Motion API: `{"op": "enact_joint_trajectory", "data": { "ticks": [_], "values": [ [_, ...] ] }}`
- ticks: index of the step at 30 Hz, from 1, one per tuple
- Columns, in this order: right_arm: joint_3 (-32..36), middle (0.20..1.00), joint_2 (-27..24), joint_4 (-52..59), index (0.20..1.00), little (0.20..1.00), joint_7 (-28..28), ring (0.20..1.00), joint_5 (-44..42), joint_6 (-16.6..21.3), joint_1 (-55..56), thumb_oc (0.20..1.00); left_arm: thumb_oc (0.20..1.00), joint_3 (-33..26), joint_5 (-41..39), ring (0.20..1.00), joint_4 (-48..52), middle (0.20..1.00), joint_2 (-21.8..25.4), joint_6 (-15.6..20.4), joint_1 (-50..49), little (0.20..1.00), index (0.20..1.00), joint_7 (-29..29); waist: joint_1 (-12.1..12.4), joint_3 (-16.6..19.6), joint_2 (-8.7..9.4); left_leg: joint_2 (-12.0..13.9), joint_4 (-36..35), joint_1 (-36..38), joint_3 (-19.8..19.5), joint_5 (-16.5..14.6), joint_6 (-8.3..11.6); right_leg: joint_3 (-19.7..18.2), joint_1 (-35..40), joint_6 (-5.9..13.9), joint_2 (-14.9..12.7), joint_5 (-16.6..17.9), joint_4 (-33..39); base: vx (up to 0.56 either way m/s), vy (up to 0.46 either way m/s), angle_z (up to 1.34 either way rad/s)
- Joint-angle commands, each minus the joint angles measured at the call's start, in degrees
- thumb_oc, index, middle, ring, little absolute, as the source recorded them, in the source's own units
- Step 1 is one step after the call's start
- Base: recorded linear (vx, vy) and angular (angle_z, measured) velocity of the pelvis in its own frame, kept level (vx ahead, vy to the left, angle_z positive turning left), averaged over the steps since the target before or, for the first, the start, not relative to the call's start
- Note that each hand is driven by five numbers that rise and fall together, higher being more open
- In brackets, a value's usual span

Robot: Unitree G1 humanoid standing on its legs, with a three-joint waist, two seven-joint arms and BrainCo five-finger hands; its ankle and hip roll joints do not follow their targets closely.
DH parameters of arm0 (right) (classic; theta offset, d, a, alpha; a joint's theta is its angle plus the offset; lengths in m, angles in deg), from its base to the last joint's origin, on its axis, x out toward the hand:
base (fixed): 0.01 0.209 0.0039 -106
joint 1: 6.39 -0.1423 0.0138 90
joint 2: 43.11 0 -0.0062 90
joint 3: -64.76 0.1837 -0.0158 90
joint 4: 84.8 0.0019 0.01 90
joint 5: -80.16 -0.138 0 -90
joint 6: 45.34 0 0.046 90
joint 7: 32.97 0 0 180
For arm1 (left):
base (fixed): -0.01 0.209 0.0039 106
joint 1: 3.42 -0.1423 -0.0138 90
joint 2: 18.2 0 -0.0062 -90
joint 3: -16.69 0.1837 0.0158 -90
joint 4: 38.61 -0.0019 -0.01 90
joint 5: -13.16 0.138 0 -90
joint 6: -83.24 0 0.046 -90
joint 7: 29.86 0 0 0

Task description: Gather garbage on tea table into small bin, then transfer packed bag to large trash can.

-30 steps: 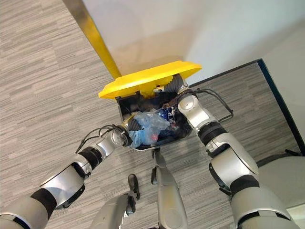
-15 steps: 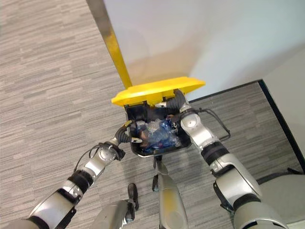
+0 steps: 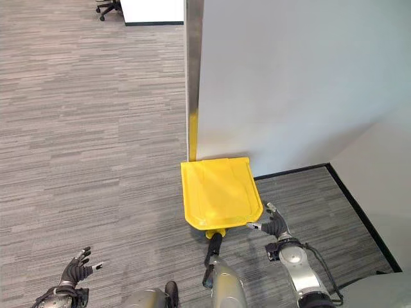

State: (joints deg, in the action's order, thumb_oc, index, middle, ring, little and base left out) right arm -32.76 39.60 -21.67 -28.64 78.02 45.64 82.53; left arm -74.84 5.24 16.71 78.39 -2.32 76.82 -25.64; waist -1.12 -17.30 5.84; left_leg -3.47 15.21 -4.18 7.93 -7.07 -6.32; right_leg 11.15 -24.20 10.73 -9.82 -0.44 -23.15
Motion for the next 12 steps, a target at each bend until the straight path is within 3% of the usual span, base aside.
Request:
{"op": "enact_joint_trajectory", "data": {
  "ticks": [1,2,5,12],
  "values": [
    [1.3,1.0,-0.4,0.0,1.0,1.0,0.7,1.0,0.5,2.4,-3.7,1.0,1.0,1.7,0.1,1.0,3.2,1.0,4.0,0.9,3.3,1.0,1.0,-1.3,1.1,1.0,-1.29,-1.6,-3.0,2.2,-2.3,-5.5,2.45,-3.9,7.9,-1.67,1.2,2.0,4.1,0.03,-0.194,0.27],
    [1.7,1.0,-0.1,-2.2,1.0,1.0,0.9,1.0,-0.2,2.1,-2.6,1.0,1.0,2.0,0.0,1.0,3.6,1.0,3.8,1.0,2.3,1.0,1.0,-1.3,1.4,2.7,-0.02,-1.3,-3.7,1.9,-2.3,-5.1,3.3,-5.7,12.6,-2.33,3.0,1.0,11.7,0.08,-0.213,-0.01],
    [1.6,1.0,-0.5,-2.8,1.0,1.0,0.7,1.0,-0.3,1.6,-1.5,1.0,1.0,1.6,-1.1,1.0,2.7,1.0,2.7,0.9,2.1,1.0,1.0,-1.2,1.1,4.9,-0.09,0.1,-6.6,2.5,-0.9,-3.9,4.33,-6.4,16.0,-2.24,4.5,2.6,19.9,0.08,-0.149,-0.56],
    [2.3,1.0,-0.8,-5.4,1.0,1.0,0.6,1.0,-0.4,1.4,0.3,1.0,1.0,1.1,-0.7,1.0,1.2,1.0,0.9,0.7,1.3,1.0,1.0,-1.1,0.7,8.1,-0.62,1.0,-12.2,5.6,-1.2,-1.1,5.78,-5.4,21.3,-2.72,5.6,3.6,27.8,0.06,-0.057,-0.18]
  ]
}}
